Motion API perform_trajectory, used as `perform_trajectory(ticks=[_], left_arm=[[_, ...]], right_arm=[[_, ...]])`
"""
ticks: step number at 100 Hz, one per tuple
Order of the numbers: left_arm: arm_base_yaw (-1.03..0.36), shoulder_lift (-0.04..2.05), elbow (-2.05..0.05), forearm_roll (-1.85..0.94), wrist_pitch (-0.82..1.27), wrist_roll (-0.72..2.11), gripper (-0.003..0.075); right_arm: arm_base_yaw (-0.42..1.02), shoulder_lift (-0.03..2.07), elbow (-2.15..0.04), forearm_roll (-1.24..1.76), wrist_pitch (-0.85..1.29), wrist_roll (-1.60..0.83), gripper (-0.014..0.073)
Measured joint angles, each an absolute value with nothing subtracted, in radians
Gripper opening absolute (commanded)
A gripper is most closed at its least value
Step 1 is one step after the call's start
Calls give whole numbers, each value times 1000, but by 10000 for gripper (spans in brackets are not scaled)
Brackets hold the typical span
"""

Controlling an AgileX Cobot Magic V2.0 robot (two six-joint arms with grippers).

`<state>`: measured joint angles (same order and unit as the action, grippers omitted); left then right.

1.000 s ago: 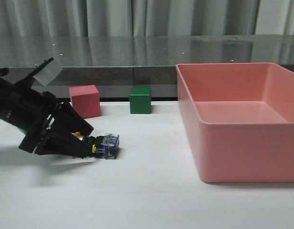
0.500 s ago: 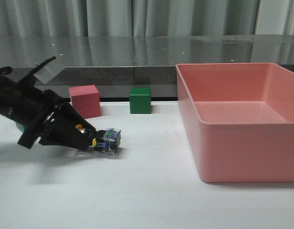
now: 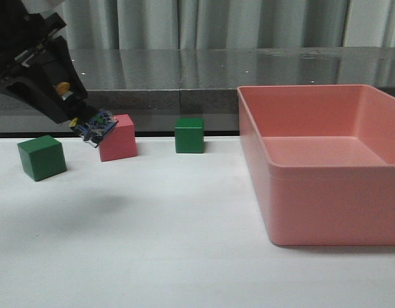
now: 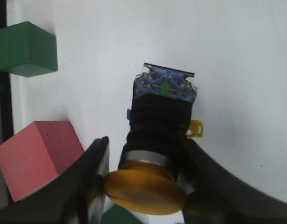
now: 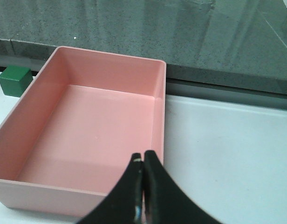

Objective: Place and stand button with both arms
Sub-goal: 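Lift the button and rotate it upright with the left gripper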

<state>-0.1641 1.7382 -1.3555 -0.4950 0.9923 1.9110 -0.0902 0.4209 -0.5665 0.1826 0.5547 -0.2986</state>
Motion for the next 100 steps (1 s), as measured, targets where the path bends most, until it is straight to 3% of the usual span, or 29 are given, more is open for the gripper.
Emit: perform_trajectory(ticks=[47,67,100], left_arm=[[-548,1797,-1355,284,834,1247,-20],[-617,1873,-1355,456,844,1056,-20],[-639,1930,-1355,529,872,974,-19]], right_arm=[[-90,421,-566,183,555,-299,-76],[-90,421,-566,183,555,-299,-76],[-90,421,-566,183,555,-299,-76]])
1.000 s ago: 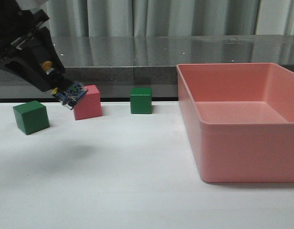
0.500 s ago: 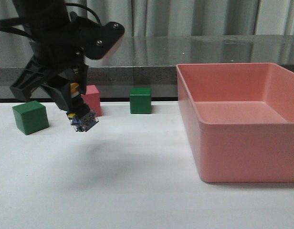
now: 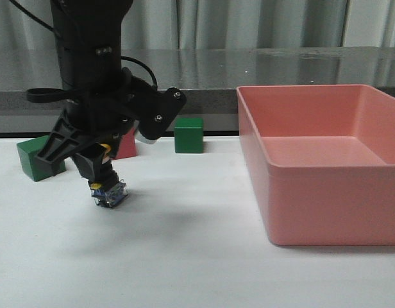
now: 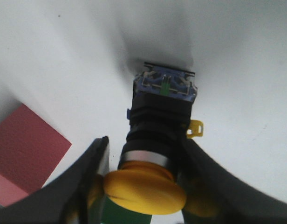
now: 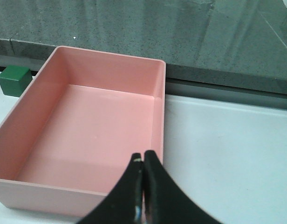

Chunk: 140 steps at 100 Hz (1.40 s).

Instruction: Place and stand button with both arms

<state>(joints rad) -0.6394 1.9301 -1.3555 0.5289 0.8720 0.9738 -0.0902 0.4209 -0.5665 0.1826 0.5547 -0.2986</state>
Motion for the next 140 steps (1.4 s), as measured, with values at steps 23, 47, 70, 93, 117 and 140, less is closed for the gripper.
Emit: perform_trajectory(ticks=[23,47,70,93,117,140], left_arm=[[-639,1930,-1355,531,873,972,14],[-639,1930,-1355,528,873,972,351],[-639,1937,-1355,514,877,972,505],[-639,1902,-1355,512,901,972,503],[-613,1783,-1355,506,1007,961,262],[-496,1627,-1355,423,1104,904,-20]], right_arm=[[-90,421,-566,183,555,-299,-76],[-90,421,-566,183,555,-299,-76],[-90,421,-566,183,555,-299,-76],[-90,421,-566,183,555,-299,-76],[-90,421,-566,183,555,-299,-76],[-90,421,-566,183,555,-299,-76]])
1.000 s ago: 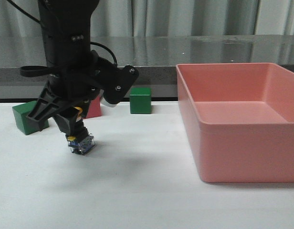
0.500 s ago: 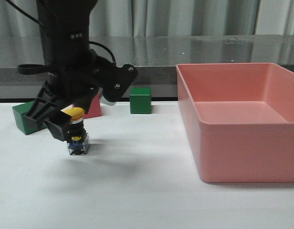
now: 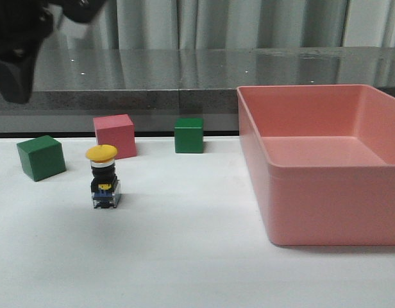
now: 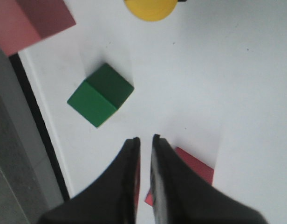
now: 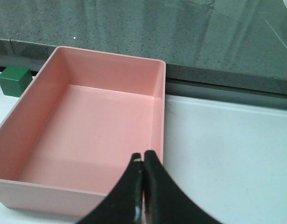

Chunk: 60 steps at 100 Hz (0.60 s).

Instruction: Place and stand button with both arms

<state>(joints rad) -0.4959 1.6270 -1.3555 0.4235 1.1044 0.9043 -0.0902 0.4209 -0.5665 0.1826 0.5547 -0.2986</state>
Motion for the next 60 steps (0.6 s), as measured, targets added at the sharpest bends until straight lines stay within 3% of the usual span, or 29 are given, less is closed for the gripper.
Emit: perform_trajectory(ticks=[32,60], left_arm=[[-243,1304,-1298,-79,906,859,-20],[-204,973,-921,-315,582,859,-20]], right_arm=[[-90,421,-566,183,555,-299,-76],[-90,421,-566,183,555,-299,-76]])
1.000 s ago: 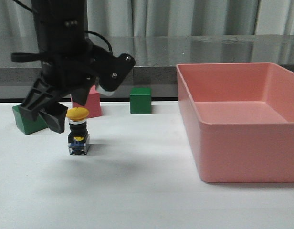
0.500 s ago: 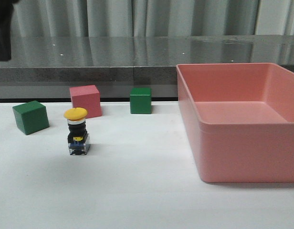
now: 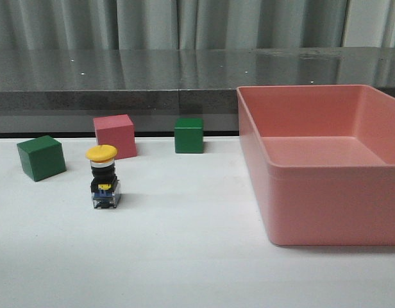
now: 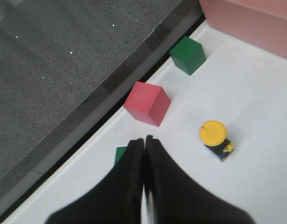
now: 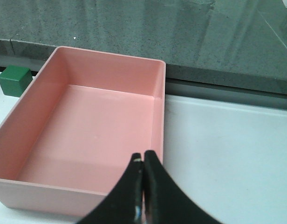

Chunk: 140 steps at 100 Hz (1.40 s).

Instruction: Place and stand button with both arms

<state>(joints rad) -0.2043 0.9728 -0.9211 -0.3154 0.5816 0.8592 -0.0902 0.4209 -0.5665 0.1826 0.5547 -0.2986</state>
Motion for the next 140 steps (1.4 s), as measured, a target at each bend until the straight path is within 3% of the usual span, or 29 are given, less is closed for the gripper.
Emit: perform_trajectory(ticks=[25,44,124,140], left_arm=[[-204,698,-552,-466,352,859,-20],[-204,545,-407,-500,253,859,-20],[-204,500,-364,-559,186,850,-20],[-204,459,-311,-295,82,570,-20]], right_arm=[[-90,421,-566,183,555,-299,-76],[-90,421,-566,183,555,-299,-76],[-90,421,-566,183,555,-299,-76],[-90,421,-566,183,555,-299,-76]])
